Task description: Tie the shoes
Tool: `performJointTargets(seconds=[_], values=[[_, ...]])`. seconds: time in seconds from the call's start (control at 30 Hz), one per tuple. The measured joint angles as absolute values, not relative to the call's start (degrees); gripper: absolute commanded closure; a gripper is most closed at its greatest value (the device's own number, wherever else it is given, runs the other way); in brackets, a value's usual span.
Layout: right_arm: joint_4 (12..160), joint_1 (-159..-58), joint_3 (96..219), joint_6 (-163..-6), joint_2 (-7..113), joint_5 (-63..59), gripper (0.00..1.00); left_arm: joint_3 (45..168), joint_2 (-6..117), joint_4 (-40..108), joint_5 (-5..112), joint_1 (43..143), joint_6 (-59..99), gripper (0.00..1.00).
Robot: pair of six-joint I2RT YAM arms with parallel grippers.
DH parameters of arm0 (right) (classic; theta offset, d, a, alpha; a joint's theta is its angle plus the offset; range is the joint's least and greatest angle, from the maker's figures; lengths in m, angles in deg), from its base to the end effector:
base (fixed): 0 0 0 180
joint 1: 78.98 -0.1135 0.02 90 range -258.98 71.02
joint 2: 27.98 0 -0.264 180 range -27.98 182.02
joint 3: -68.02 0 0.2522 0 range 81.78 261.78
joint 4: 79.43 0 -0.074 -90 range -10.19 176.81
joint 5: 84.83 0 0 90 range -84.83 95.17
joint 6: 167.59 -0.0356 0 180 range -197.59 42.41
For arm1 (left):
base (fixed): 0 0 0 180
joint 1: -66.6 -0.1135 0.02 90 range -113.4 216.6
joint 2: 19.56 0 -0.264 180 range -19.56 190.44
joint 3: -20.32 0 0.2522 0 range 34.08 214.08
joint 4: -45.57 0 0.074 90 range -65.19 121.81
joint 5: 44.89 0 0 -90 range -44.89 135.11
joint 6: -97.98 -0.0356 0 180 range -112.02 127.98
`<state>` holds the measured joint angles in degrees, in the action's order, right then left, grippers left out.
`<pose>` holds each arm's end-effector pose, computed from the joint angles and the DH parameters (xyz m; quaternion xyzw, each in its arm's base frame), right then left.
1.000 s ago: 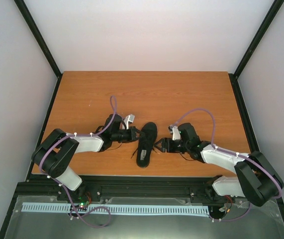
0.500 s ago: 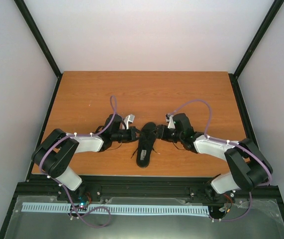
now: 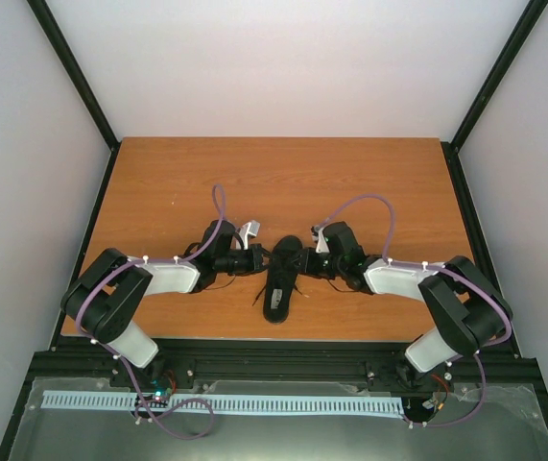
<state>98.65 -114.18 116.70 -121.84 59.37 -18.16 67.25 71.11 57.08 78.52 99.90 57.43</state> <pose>0.2253 0.1762 0.1502 -0.0140 0.8936 0.4029 0.1974 0.2342 -0.1773 0.1478 0.0197 0.8498 -0.4947 0.1808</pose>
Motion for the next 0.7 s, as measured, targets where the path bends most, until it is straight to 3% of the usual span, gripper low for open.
performJointTargets(seconds=[0.1, 0.7], values=[[98.4, -114.4, 116.8, -121.9, 59.9, -17.7, 0.97, 67.2, 71.1, 57.1, 78.5, 99.9, 57.4, 0.99], [88.5, -114.1, 119.7, -121.5, 57.1, -3.5, 0.97, 63.0, 62.3, 50.2, 73.2, 99.9, 55.2, 0.99]])
